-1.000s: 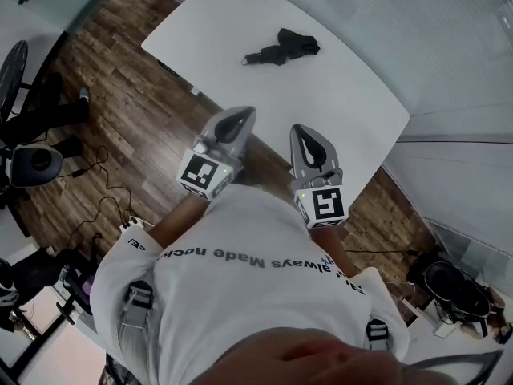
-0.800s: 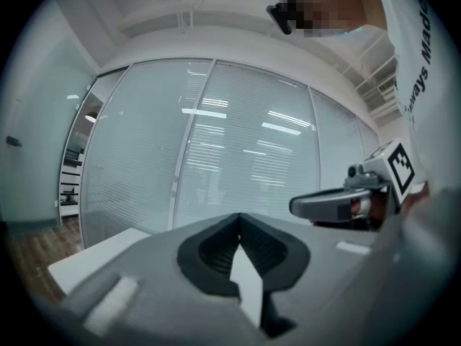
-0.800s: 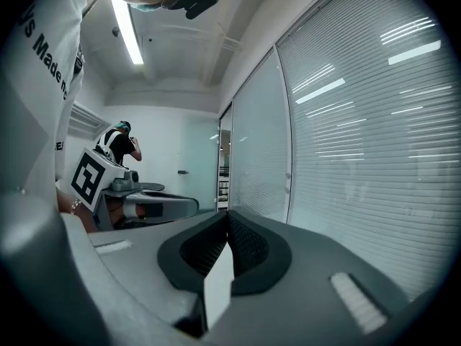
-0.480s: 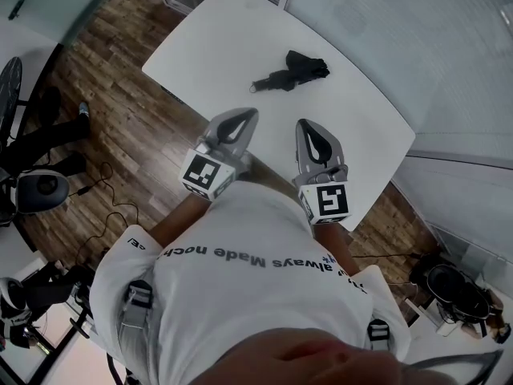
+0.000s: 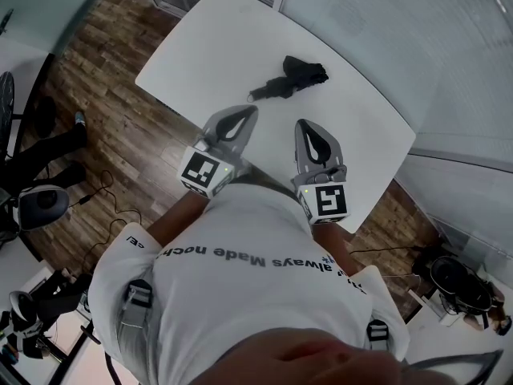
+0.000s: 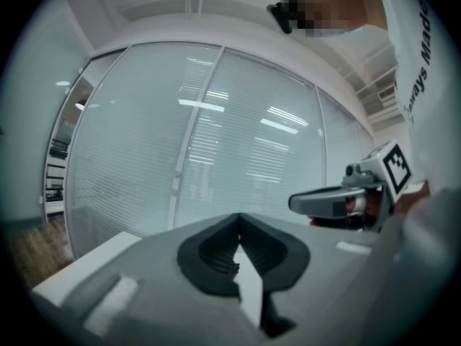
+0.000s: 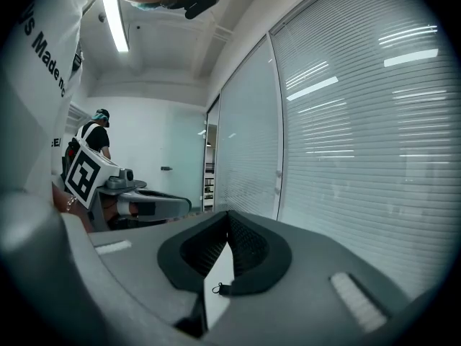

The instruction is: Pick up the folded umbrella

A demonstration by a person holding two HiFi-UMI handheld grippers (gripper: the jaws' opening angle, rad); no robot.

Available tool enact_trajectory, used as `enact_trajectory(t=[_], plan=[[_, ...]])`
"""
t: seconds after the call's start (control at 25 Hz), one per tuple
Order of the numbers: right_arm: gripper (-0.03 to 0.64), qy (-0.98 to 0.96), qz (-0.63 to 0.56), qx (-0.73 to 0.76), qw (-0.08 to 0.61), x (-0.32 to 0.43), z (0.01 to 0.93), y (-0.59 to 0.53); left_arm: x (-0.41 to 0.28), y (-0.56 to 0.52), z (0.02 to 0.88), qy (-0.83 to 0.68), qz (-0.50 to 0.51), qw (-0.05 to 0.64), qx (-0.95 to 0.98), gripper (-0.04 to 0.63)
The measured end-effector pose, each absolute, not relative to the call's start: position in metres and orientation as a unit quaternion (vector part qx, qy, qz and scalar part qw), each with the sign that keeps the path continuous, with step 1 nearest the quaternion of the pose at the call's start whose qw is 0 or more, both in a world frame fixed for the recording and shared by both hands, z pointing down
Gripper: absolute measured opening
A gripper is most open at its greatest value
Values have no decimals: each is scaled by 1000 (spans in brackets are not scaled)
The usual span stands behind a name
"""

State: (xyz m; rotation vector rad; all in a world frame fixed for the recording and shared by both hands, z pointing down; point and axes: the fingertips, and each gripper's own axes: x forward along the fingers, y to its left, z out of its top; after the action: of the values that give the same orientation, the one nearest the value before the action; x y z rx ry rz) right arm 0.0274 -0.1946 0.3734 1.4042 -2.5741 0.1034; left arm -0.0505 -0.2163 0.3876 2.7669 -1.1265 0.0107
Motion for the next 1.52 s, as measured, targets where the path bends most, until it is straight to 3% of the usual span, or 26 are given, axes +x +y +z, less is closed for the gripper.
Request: enact_trajectory(t=[0.76,1.04,1.52], plan=[[-2,-874,15,473,105,101,383,-221,26,-237,388,-367,13,71,927,3],[0,-881,-18,439,177,99,417,-235,24,-245,405,-376,31,76,923,3],[109,-862,-148,346,339,81,496,-277,10,-258,419,-380,44,76,921,3]])
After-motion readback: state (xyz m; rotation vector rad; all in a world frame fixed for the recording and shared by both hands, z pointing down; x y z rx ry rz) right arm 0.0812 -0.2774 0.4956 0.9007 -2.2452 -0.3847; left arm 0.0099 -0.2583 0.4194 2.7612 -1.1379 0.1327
